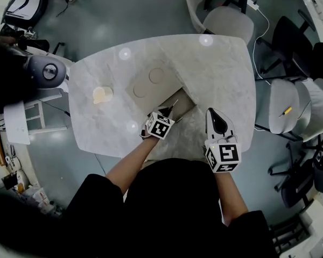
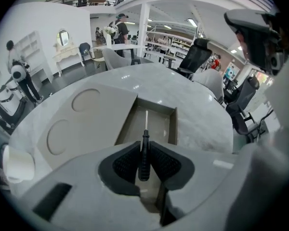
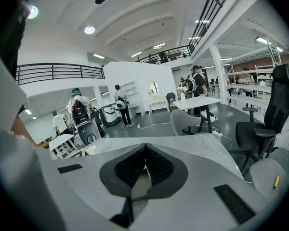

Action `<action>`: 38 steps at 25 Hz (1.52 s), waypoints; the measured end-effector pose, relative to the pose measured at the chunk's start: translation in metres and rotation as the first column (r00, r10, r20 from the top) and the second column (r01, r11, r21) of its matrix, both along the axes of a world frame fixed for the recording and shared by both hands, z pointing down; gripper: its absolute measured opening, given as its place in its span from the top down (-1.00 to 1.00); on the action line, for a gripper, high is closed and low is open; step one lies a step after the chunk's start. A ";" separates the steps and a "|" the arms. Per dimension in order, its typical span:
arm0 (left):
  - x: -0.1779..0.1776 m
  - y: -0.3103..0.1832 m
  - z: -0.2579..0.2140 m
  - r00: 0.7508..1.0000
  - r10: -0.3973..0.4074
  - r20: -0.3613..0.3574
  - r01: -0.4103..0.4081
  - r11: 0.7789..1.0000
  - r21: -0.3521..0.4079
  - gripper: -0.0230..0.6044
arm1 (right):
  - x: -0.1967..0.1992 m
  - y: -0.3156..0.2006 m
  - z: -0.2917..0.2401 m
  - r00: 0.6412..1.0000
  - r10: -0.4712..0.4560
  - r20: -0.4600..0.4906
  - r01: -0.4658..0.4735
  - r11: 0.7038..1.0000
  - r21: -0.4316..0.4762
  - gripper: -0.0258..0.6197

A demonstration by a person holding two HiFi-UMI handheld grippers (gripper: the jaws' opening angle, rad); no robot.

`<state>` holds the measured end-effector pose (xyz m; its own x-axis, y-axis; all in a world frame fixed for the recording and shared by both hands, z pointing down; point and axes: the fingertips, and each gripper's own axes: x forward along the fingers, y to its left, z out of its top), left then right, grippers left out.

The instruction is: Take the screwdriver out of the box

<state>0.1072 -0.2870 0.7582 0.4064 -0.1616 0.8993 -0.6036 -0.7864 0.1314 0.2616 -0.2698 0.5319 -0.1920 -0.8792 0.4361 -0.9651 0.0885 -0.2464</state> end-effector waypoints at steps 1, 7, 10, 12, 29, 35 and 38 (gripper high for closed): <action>-0.004 0.003 -0.008 1.000 -0.011 -0.019 0.011 1.000 0.010 0.71 | -0.007 0.003 -0.005 1.000 -0.008 -0.005 0.008 1.000 0.007 0.91; -0.038 0.028 -0.069 0.979 -0.120 -0.163 0.134 0.988 0.080 0.71 | -0.043 0.027 -0.031 0.998 -0.041 -0.044 0.043 0.998 0.044 0.91; -0.061 0.043 -0.116 0.927 -0.222 -0.301 0.257 0.963 0.082 0.71 | -0.067 0.044 -0.045 0.997 -0.054 -0.060 0.058 0.997 0.059 0.91; -0.080 0.058 -0.148 0.894 -0.247 -0.375 0.305 0.947 0.103 0.71 | -0.086 0.061 -0.052 0.997 -0.051 -0.060 0.055 0.997 0.062 0.91; -0.247 0.180 -0.306 0.693 -0.275 -0.666 0.591 0.746 0.306 0.71 | -0.201 0.198 -0.109 0.991 -0.048 -0.126 0.070 0.981 0.179 0.91; -0.270 0.198 -0.322 0.702 -0.251 -0.666 0.603 0.708 0.368 0.71 | -0.200 0.215 -0.114 0.984 -0.045 -0.175 0.077 0.981 0.177 0.91; -0.275 0.200 -0.326 0.695 -0.256 -0.672 0.615 0.695 0.372 0.71 | -0.212 0.211 -0.121 0.978 -0.076 -0.194 0.114 0.975 0.192 0.91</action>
<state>-0.1677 -0.0870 0.4320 0.5176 -0.8204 0.2429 -0.8544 -0.4807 0.1974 0.0499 -0.0587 0.4111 -0.2121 -0.9339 0.2877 -0.9768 0.2119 -0.0323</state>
